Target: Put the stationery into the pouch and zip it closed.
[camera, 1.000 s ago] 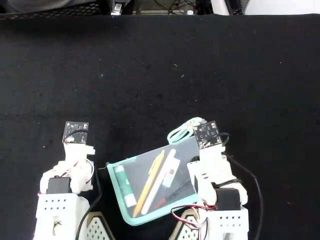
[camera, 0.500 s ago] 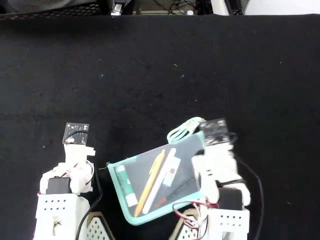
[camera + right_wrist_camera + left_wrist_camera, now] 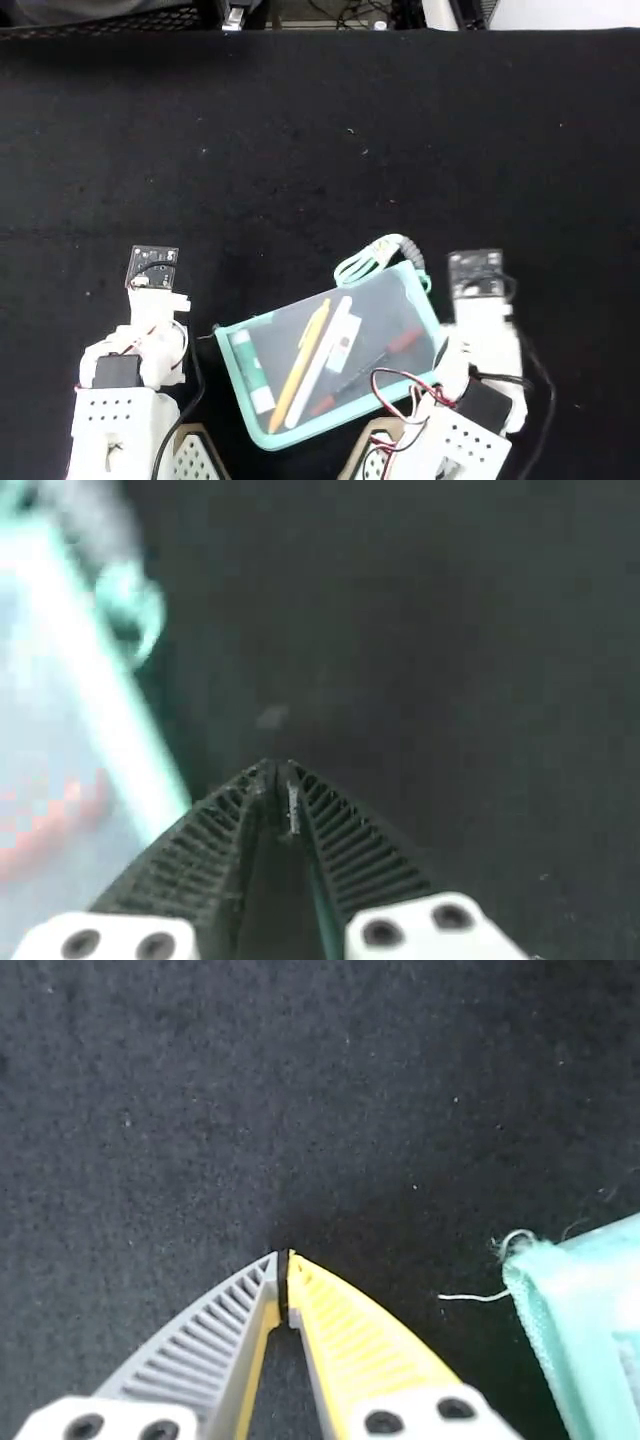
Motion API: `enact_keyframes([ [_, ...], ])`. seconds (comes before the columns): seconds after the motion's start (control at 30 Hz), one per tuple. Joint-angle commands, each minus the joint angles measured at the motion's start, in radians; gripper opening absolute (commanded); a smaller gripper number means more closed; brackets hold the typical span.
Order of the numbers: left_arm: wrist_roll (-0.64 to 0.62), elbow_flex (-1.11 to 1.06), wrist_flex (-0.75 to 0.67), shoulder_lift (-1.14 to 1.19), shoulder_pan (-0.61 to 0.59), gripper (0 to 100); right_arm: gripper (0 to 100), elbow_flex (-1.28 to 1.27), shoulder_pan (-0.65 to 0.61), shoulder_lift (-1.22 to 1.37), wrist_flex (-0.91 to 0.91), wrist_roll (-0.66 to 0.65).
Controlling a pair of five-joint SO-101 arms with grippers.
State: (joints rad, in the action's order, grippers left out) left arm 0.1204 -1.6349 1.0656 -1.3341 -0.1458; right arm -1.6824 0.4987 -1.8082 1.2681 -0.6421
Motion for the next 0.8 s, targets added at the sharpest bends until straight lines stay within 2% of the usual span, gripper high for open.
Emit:
enact_keyframes([
  [0.0,-0.008,0.027,0.017,0.002,0.010,3,1.7,-0.002,-0.049,-0.051,0.055,-0.066],
  [0.1,-0.008,0.027,0.017,0.002,0.008,3,1.7,-0.004,-0.132,-0.051,0.055,-0.066],
  [0.2,-0.008,0.027,0.017,0.002,0.008,3,1.8,-0.004,-0.281,-0.053,0.052,-0.031],
  [0.4,-0.009,0.027,0.017,0.002,0.005,3,1.8,-0.004,-0.649,-0.058,-0.005,0.181],
  [0.5,-0.009,0.027,0.017,0.002,0.004,3,1.8,-0.004,-0.778,-0.058,-0.072,0.305],
  [0.63,-0.009,0.027,0.017,0.002,0.004,3,1.8,-0.002,-0.816,-0.058,-0.144,0.413],
  [0.77,-0.008,0.027,0.017,0.002,0.007,3,1.8,-0.002,-0.726,-0.058,-0.146,0.374],
])
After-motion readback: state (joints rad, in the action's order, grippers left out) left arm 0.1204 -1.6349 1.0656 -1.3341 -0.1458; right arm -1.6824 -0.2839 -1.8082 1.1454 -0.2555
